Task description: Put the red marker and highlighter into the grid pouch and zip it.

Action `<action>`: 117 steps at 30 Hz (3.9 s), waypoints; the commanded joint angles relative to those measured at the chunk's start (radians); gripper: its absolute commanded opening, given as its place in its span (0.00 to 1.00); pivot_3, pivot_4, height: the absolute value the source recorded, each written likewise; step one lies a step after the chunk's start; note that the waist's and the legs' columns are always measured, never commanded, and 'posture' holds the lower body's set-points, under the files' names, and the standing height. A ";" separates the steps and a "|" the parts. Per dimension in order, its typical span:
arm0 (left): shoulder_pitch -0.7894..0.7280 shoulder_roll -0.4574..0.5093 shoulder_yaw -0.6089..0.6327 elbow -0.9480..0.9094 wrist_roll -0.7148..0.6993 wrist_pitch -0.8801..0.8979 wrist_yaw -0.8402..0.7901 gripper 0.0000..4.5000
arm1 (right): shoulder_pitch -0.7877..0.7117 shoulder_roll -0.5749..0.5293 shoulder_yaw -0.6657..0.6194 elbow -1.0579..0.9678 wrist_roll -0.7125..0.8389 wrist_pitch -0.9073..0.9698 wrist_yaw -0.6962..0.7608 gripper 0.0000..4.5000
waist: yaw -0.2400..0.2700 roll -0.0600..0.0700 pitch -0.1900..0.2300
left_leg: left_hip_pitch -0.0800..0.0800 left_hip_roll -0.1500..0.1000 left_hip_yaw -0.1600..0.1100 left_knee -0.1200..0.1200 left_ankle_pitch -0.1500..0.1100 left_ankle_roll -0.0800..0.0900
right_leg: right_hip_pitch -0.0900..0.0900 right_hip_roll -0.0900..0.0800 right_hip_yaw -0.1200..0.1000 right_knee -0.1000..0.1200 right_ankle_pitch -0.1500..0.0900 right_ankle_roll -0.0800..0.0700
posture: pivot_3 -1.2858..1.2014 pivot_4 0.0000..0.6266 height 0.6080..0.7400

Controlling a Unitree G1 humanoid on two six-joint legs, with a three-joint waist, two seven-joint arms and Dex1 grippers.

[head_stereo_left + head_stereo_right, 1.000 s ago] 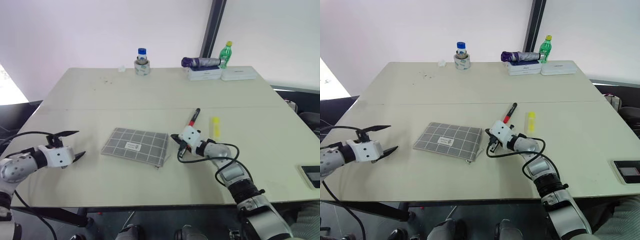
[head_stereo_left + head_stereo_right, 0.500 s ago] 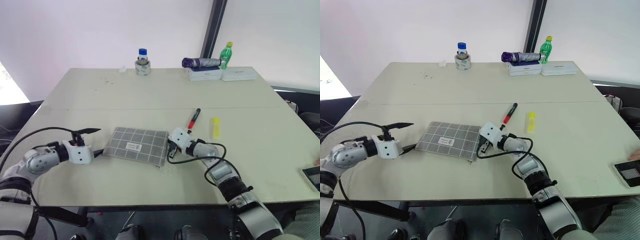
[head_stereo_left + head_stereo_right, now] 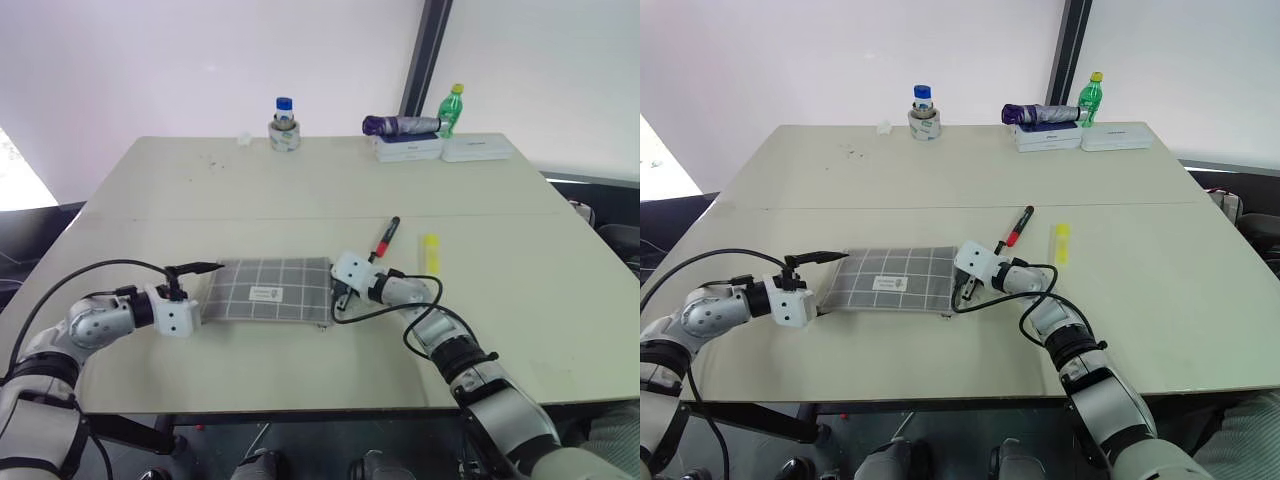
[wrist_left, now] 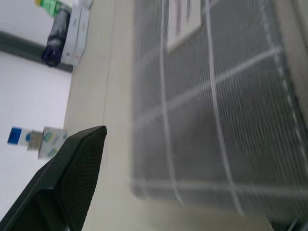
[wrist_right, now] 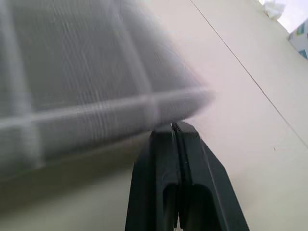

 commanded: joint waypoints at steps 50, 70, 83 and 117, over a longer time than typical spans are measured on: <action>0.358 -0.016 0.158 -0.661 -0.618 0.673 -0.183 0.00 | 0.075 -0.171 -0.184 -0.338 0.234 0.177 0.187 0.06 | 0.001 0.003 -0.002 | 0.000 0.002 -0.003 0.001 0.001 -0.002 | 0.000 0.002 0.001 0.002 0.000 0.000 | 0.52 0.24 0.98; 0.412 -0.111 0.288 -0.962 -0.555 0.970 -0.140 0.00 | 0.195 0.118 -0.212 -0.621 0.466 0.640 0.039 0.99 | 0.004 0.002 -0.002 | 0.000 0.001 -0.005 0.001 0.001 -0.002 | 0.001 0.002 0.001 0.002 0.000 0.000 | 0.52 0.24 0.98; 0.410 -0.140 0.284 -0.959 -0.495 0.954 -0.138 0.00 | 0.201 0.125 -0.190 -0.643 0.465 0.657 0.047 0.01 | 0.001 0.002 -0.002 | 0.000 0.001 -0.005 0.001 0.001 -0.002 | 0.001 0.002 0.001 0.002 0.000 0.000 | 0.52 0.24 0.98; 0.391 -0.359 0.147 -1.079 -0.216 1.093 0.027 0.00 | 0.114 0.082 0.217 -0.724 0.065 0.456 0.143 0.01 | 0.003 0.002 -0.002 | 0.000 0.001 -0.005 0.001 0.001 -0.002 | 0.001 0.002 0.001 0.001 0.000 0.000 | 0.52 0.24 0.98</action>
